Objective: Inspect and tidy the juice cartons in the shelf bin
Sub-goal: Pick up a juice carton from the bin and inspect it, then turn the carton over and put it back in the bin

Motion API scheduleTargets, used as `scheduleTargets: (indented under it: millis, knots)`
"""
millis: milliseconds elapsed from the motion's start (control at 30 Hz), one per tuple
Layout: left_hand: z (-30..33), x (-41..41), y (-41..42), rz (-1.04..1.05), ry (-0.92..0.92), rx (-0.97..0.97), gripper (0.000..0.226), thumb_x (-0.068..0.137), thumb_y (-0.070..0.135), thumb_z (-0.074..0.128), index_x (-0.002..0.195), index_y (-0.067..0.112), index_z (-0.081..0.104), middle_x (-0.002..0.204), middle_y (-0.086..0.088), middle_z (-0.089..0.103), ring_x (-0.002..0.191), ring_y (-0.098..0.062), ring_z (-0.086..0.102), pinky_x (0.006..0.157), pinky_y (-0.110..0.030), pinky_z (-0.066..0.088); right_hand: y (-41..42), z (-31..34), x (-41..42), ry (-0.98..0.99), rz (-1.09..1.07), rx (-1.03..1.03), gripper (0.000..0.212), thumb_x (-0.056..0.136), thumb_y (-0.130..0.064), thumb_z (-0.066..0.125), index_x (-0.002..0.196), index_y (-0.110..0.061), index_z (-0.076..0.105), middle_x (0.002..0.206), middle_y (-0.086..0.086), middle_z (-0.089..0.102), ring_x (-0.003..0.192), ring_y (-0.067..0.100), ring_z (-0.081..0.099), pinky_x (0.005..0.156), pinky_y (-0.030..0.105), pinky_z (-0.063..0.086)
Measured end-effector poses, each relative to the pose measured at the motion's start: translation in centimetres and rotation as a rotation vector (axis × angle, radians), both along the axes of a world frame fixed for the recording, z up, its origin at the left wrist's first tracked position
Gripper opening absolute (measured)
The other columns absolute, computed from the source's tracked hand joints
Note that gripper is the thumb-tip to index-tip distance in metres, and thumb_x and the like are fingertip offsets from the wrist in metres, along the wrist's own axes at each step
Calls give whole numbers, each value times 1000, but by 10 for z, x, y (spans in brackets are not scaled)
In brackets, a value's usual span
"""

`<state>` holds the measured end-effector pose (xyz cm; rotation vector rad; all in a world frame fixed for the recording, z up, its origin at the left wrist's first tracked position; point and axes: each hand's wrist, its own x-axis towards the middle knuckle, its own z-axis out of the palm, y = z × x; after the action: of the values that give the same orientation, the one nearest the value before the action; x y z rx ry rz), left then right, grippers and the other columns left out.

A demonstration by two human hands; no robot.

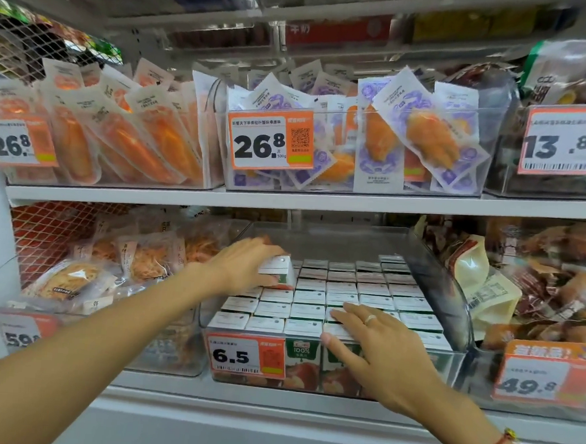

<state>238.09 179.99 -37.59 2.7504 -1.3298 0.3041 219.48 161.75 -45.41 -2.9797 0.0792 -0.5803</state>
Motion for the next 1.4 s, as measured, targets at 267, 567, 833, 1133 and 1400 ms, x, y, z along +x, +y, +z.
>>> scheduleTargets:
  millis: [267,567,833,1133,1400]
  knots:
    - [-21,13,-16,12,130,90,47,102,20,46,147,26,36,152,-2,42,130,-27,48,103,-39,40,-4,-1,-8,-156,81,61,56,89,-74,26,110,-40,66,113,-25,61,77,-7,49,53,6,23]
    - [-35,18,-19,2,172,89,44,104,13,34,146,25,44,153,0,41,142,-25,35,113,-40,33,-2,-1,-6,-164,74,71,58,90,-73,24,109,-39,67,110,-23,63,93,-1,61,57,17,48]
    - [-36,16,-18,28,139,48,45,102,11,35,142,27,49,153,-4,41,140,-28,37,112,-41,34,-6,6,-4,-72,74,88,58,84,-76,28,116,-42,62,116,-26,57,102,-2,54,71,22,49]
    - [-15,36,-28,50,175,79,38,101,33,49,138,28,52,139,1,56,121,-21,53,94,-30,40,-15,13,0,-26,127,135,63,77,-84,27,111,-45,62,112,-28,55,100,-2,52,74,21,47]
    - [-11,56,-47,108,238,236,38,100,33,51,137,23,52,138,-4,50,121,-25,50,99,-31,40,-13,12,0,-24,109,104,60,78,-83,25,111,-46,59,113,-28,53,98,0,52,70,22,46]
